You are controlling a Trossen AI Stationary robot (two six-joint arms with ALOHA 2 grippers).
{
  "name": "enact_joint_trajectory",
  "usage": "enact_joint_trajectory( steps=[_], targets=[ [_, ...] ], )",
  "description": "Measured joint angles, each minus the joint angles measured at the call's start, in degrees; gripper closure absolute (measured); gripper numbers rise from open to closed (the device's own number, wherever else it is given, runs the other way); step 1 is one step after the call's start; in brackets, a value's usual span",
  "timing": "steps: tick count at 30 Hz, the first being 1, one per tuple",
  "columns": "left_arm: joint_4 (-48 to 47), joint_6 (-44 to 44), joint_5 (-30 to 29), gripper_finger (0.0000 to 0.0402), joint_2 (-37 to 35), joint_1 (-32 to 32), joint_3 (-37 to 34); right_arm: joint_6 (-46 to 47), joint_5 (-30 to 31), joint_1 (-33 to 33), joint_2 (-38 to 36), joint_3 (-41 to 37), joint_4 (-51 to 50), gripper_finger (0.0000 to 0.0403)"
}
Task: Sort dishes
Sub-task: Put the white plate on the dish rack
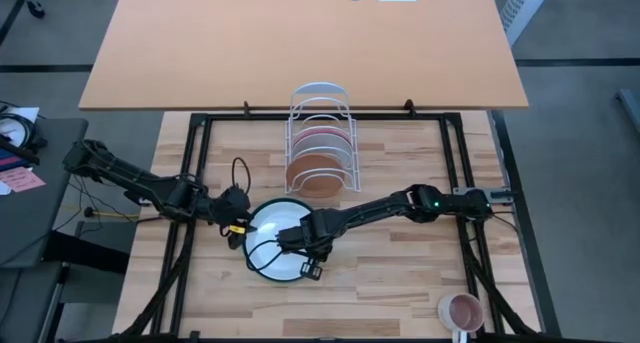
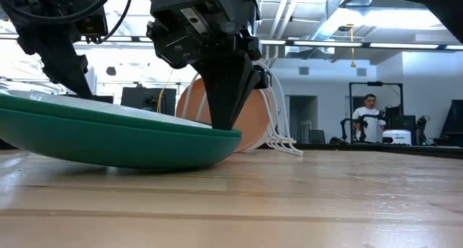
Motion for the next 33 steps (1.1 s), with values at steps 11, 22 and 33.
enact_joint_trajectory(
  steps=[11,22,33],
  targets=[
    [-13.19,-6.77,1.1,0.0195,1.25,7.23,8.12,0.02,-0.11,0.0,0.0,0.0,0.0,0.0399],
    [-12.65,-7.97,11.92,0.0227,13.38,9.38,9.64,0.04,-0.15,0.15,0.02,-0.02,-0.15,0.0399],
    [-15.66,-3.26,12.22,0.0228,19.45,9.4,13.77,0.04,-0.39,0.15,-0.02,-0.04,-0.44,0.0399]
  ],
)
